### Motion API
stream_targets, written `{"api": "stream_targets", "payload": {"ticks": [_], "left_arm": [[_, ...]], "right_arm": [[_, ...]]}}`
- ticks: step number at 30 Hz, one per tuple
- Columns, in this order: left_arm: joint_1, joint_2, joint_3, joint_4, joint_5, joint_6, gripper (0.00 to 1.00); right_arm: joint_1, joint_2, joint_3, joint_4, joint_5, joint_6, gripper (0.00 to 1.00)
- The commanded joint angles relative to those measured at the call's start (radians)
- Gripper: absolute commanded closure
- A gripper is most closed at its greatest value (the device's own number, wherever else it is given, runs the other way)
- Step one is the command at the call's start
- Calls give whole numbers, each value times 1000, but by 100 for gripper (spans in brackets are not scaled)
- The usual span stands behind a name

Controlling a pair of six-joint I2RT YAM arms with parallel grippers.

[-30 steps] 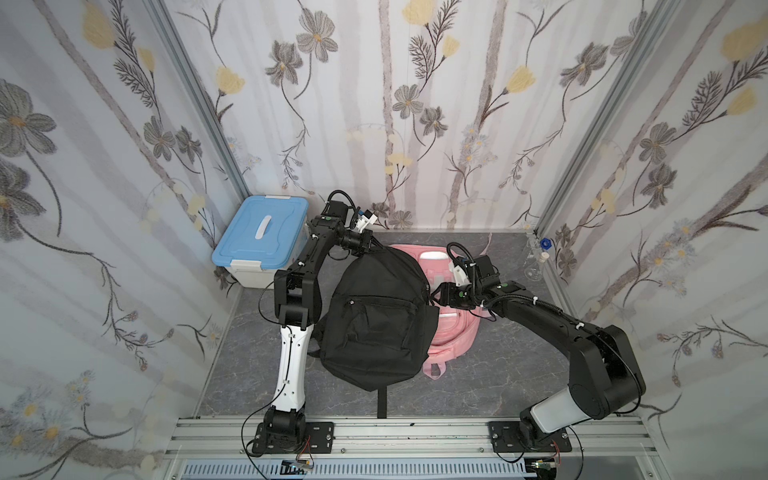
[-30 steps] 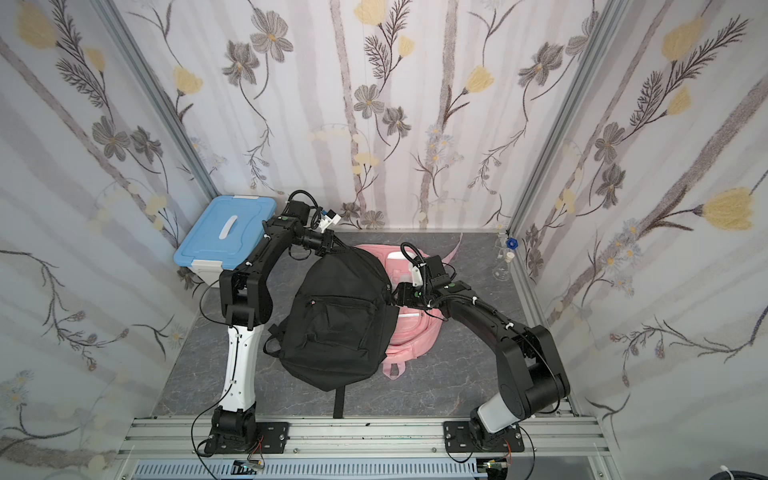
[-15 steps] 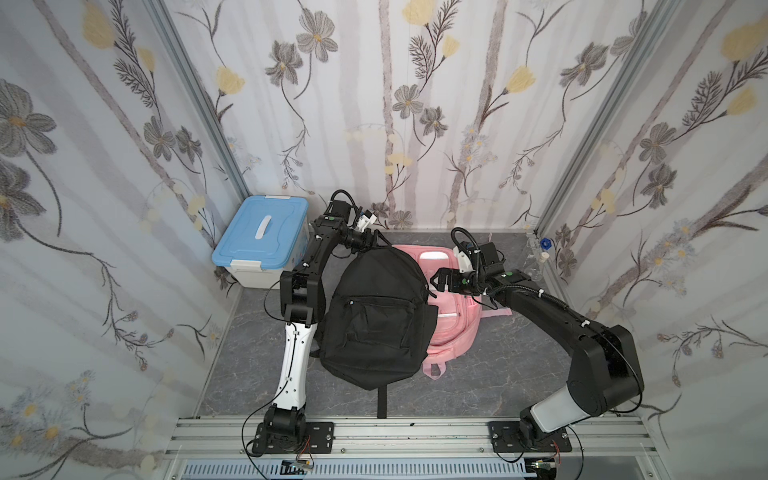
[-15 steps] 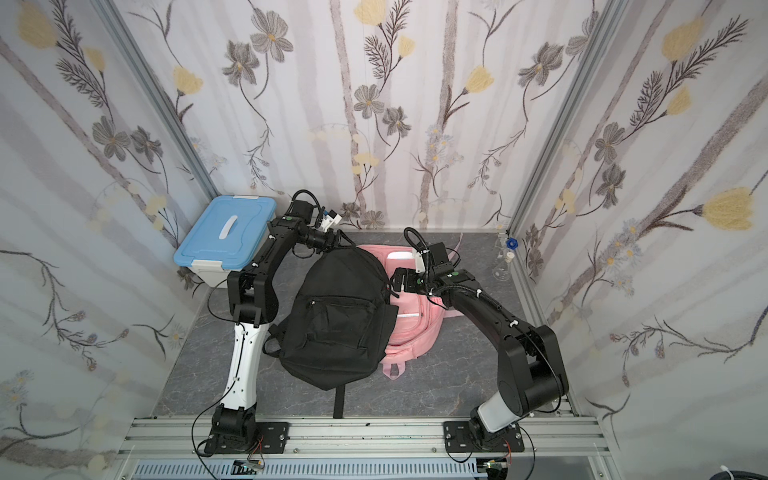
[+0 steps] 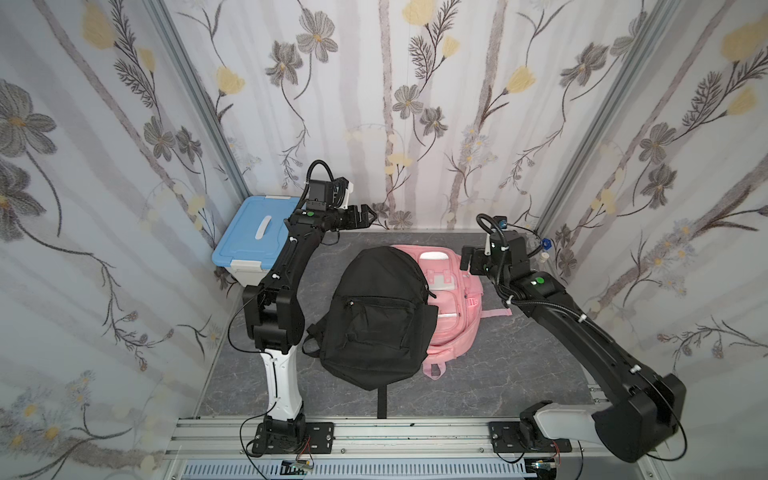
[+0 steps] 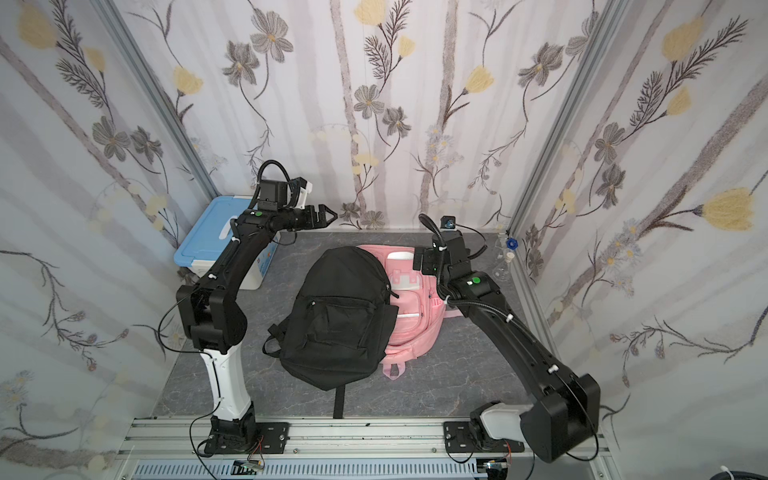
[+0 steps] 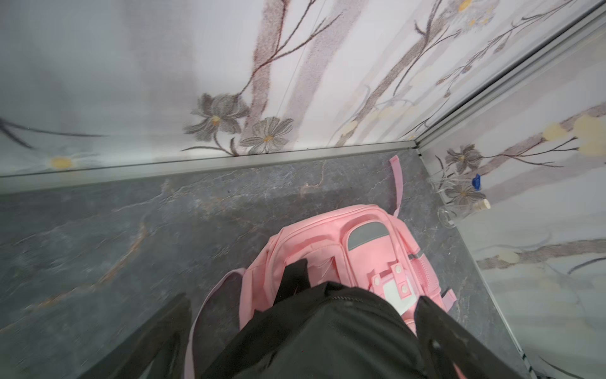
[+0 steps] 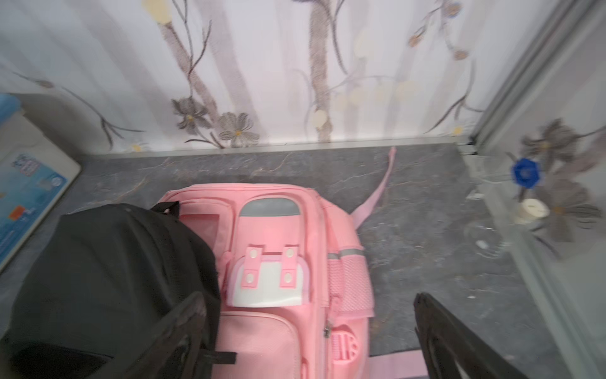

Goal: Zip up the backpack
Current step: Reset both arms

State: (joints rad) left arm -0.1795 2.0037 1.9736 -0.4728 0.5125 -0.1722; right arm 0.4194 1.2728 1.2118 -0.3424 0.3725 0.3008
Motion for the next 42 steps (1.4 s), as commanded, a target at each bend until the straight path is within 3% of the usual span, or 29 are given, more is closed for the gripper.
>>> {"api": "stream_targets", "payload": {"ticks": [1, 3, 6, 7, 9, 12, 14, 16, 18, 22, 24, 25, 30, 31, 33, 34, 42], "left_arm": [[2, -221, -275, 214, -231, -9, 0], [2, -353, -469, 322, -365, -18, 0], [5, -442, -631, 389, -345, 114, 0], [2, -465, -649, 333, -431, 128, 0], [19, -527, -736, 295, -610, 39, 0], [43, -705, -998, 413, -730, 32, 0], [41, -867, -1239, 614, -824, 127, 0], [53, -956, -1450, 862, -874, 188, 0], [65, -948, -1572, 1046, -888, 214, 0], [148, -788, -1582, 1061, -799, 101, 0], [164, -691, -1629, 1221, -772, 77, 0], [178, -636, -1646, 1317, -730, 82, 0], [192, -435, -1610, 1437, -609, 113, 0], [193, -454, -1603, 1386, -592, 111, 0], [193, -443, -1583, 1370, -507, 149, 0], [193, -449, -1566, 1326, -492, 157, 0], [193, -446, -1568, 1336, -490, 158, 0]], "right_arm": [[-31, -149, -132, 92, 227, -131, 0], [-76, -208, -266, 262, 233, -181, 0], [-130, -232, -394, 296, 217, -236, 0], [-147, -221, -414, 265, 225, -199, 0], [-191, -195, -472, 233, 206, -125, 0], [-223, -200, -705, 530, 126, -137, 0], [-225, -162, -825, 779, 69, -205, 0], [-234, -88, -812, 803, 68, -203, 0], [-245, -22, -817, 877, 34, -225, 0], [-262, 35, -800, 921, -13, -262, 0], [-277, 33, -819, 964, -22, -265, 0], [-285, 34, -817, 967, -26, -262, 0], [-311, 191, -893, 1247, -124, -288, 0], [-311, 216, -892, 1296, -154, -305, 0], [-313, 187, -849, 1156, -179, -309, 0], [-314, 208, -837, 1174, -181, -311, 0], [-330, 205, -814, 1121, -228, -308, 0]]}}
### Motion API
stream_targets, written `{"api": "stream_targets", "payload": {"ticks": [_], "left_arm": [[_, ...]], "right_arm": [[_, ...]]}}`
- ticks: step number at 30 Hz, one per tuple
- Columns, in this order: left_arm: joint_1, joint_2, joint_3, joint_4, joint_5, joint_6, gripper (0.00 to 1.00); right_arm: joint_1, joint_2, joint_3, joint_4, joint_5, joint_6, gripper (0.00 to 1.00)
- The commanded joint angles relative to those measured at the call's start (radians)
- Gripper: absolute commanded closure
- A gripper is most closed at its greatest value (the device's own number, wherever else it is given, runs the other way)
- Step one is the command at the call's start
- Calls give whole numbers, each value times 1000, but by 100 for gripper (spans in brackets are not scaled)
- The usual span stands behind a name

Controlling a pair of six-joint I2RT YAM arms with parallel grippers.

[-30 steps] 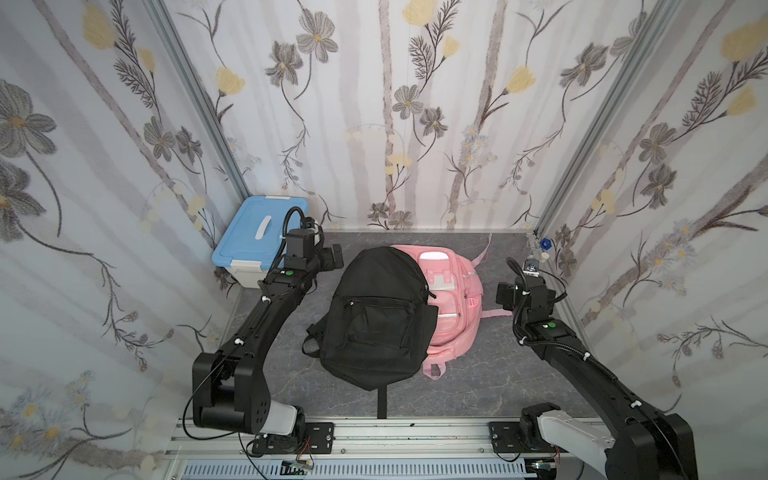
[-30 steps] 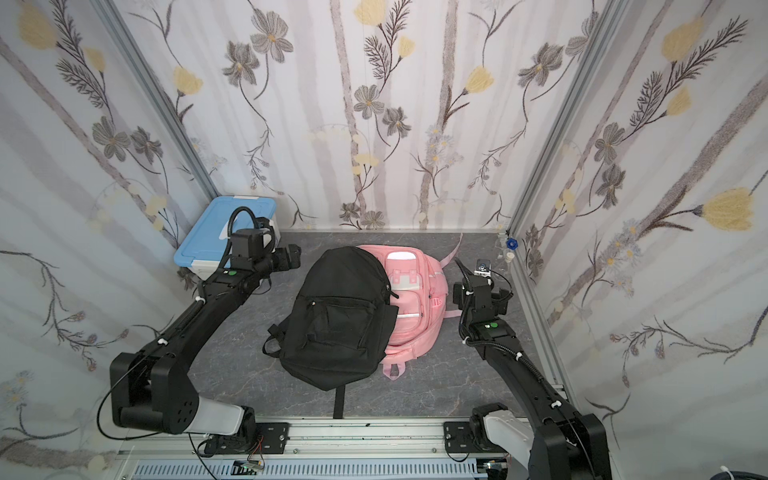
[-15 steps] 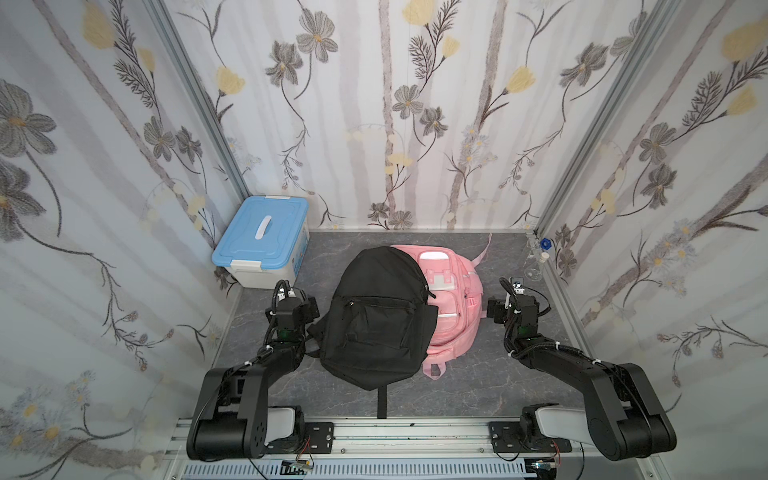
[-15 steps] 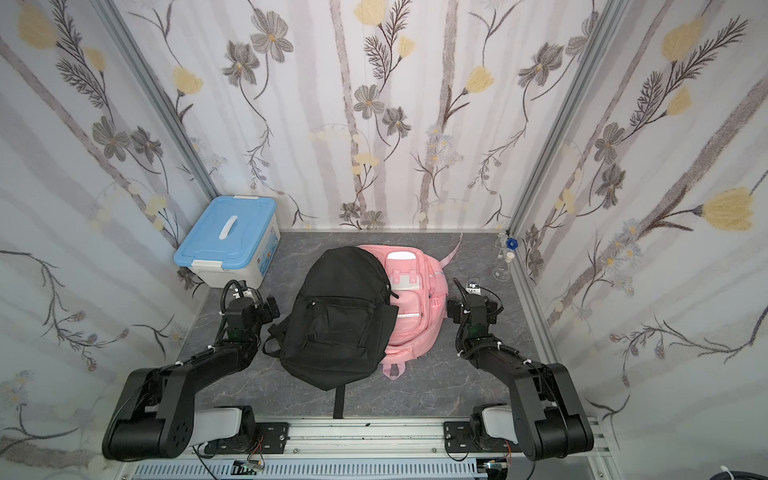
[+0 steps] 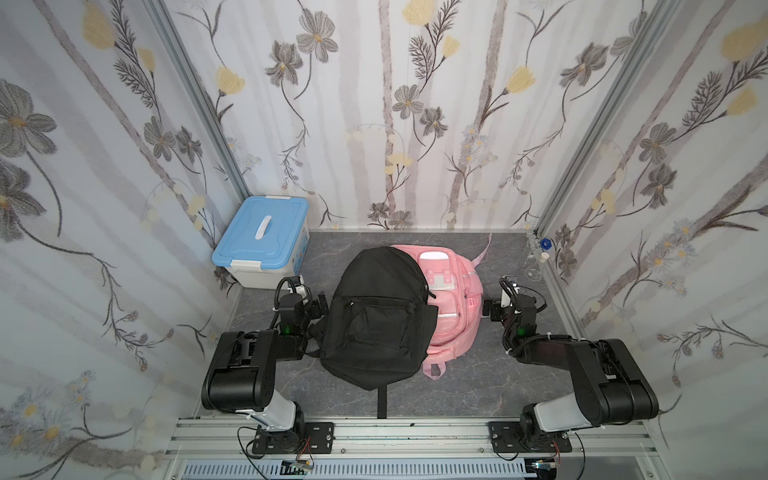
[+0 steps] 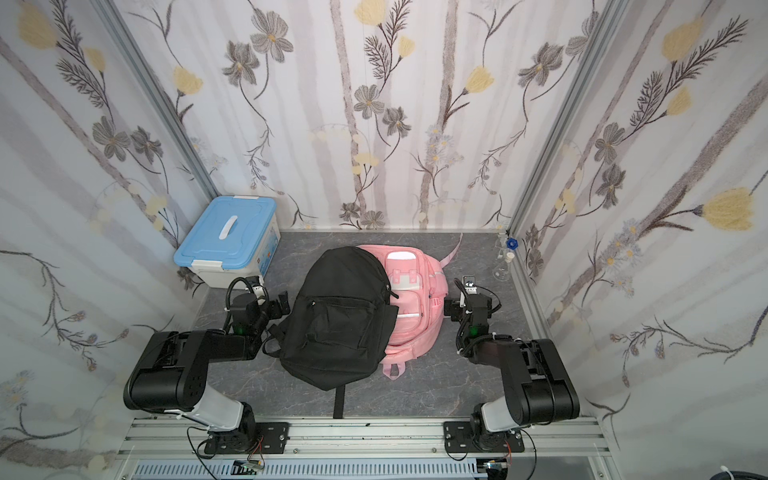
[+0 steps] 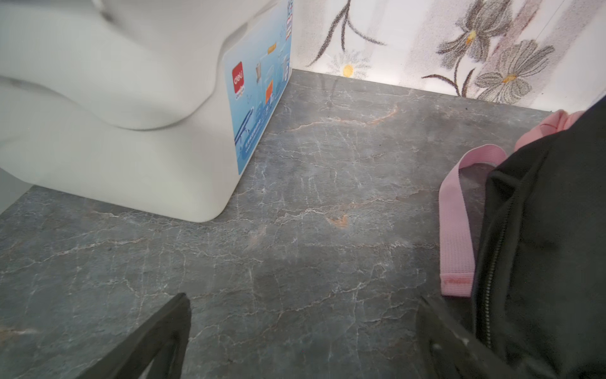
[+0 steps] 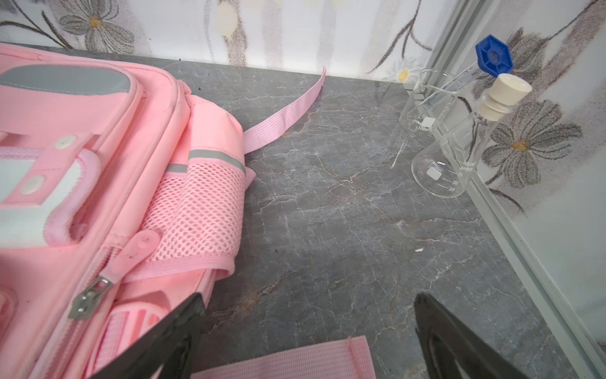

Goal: Zip up the backpack
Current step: Reset both arms

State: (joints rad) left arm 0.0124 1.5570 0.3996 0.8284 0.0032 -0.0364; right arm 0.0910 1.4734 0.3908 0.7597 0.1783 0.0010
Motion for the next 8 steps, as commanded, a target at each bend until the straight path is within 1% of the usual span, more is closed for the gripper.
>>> {"api": "stream_targets", "payload": {"ticks": [1, 3, 5, 8], "left_arm": [[1, 3, 5, 39, 20, 20, 0], [1, 3, 5, 39, 20, 22, 0], [1, 3, 5, 38, 20, 21, 0], [1, 1, 4, 38, 19, 22, 0]], "right_arm": [[-1, 3, 6, 16, -29, -7, 0], [-2, 12, 21, 2, -40, -9, 0], [-27, 13, 31, -21, -95, 0, 0], [-27, 7, 22, -11, -92, -1, 0]]}}
